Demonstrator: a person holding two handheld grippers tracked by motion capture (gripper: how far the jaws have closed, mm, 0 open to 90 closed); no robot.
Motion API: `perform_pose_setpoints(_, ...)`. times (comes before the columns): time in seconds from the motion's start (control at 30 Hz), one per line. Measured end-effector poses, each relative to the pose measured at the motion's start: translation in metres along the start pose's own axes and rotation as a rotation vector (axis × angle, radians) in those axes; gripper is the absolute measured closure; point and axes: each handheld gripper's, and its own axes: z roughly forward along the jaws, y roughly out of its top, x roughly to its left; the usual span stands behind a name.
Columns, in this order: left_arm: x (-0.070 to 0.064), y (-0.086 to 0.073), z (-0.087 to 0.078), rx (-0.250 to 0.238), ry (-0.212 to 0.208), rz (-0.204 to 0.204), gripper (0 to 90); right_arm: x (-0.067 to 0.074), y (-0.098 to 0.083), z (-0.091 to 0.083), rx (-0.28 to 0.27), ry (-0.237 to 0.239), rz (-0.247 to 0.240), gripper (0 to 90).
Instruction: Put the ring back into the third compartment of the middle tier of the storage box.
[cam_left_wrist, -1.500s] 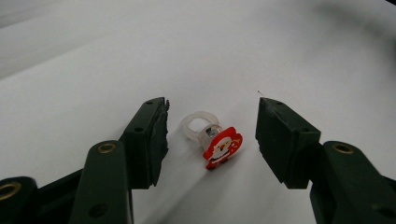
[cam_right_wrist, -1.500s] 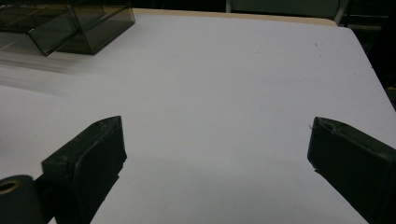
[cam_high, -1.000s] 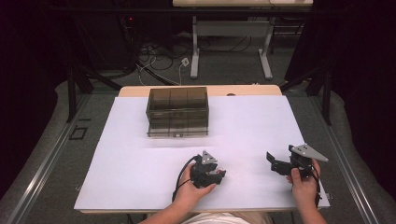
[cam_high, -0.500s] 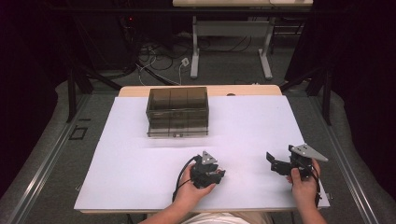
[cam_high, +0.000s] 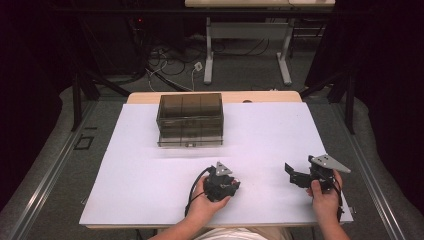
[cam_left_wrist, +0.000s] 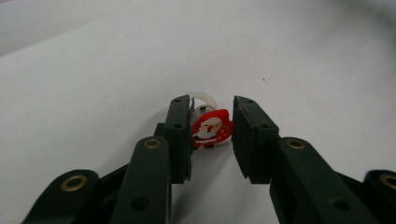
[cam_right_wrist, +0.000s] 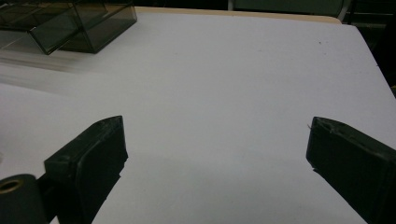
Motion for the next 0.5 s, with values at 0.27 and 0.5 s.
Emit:
perform_pose_setpoints(0.27, -0.0002, -0.0001, 0.0001, -0.002, 0.0, -0.003, 68.6, 0.0007, -0.0002, 0.0003, 0.003, 0.002, 0.008, 4.8)
perform_pose_setpoints(0.5, 0.0001, 0.0008, -0.0001, -0.005, -0.003, -0.006, 68.8, 0.0006, -0.0003, 0.0003, 0.005, 0.005, 0.009, 4.8)
